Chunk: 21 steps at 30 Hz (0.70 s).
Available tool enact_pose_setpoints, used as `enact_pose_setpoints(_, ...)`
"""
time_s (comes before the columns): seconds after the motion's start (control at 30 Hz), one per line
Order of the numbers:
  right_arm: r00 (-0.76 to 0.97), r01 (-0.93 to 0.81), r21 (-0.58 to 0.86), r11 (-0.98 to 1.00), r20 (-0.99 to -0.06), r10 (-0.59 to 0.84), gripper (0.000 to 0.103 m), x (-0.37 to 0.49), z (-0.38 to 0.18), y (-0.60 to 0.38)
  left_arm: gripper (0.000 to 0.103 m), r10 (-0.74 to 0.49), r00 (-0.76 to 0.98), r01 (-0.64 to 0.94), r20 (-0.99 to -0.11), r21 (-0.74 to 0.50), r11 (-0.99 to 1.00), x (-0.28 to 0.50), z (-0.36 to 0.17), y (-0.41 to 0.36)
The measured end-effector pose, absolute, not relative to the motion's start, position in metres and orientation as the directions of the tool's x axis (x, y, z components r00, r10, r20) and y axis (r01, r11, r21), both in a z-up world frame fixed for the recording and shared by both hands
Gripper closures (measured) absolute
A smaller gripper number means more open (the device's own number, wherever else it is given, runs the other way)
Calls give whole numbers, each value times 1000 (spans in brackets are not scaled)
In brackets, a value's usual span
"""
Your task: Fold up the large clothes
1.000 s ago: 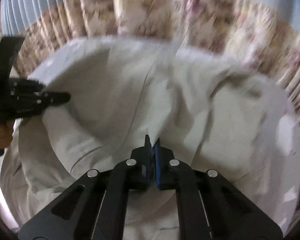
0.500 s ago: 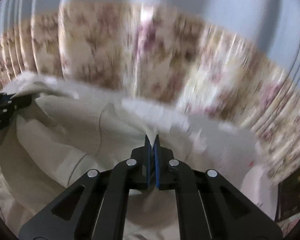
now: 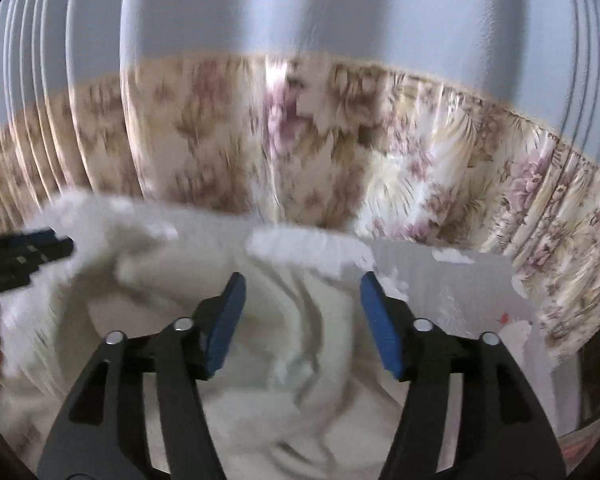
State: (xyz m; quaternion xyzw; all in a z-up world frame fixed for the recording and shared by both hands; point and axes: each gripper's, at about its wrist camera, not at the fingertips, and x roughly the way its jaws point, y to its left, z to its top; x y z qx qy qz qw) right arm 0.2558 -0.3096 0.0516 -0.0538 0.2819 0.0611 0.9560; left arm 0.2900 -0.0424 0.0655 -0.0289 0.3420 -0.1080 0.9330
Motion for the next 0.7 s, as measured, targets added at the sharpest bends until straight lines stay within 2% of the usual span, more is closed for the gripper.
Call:
enact_pose_setpoints(0.07, 829, -141, -15, 990, -548, 110, 37, 270, 57, -304, 39, -208, 733, 163, -648, -129, 978, 311, 71, -52)
enact_pose_setpoints(0.2, 758, -137, 84, 987, -632, 159, 37, 308, 36, -289, 39, -173, 669, 116, -722, -129, 985, 348, 50, -66)
enact_pose_setpoints(0.37, 696, -113, 38, 993, -710, 107, 35, 343, -10, -278, 39, -117, 627, 79, -770, -86, 993, 374, 13, -72)
enact_pose_setpoints(0.43, 682, -101, 25, 995, -727, 87, 28, 351, -23, -281, 38, -109, 616, 73, -780, -82, 994, 378, 2, -71)
enact_pose_setpoints(0.57, 625, -103, -3, 995, -778, 62, 22, 361, -50, -285, 32, -86, 609, 68, -788, -56, 996, 382, -21, -67)
enact_pose_setpoints(0.7, 615, -100, -33, 994, -788, 35, 13, 362, -59, -285, 29, -56, 623, 80, -781, -7, 997, 379, -30, -70)
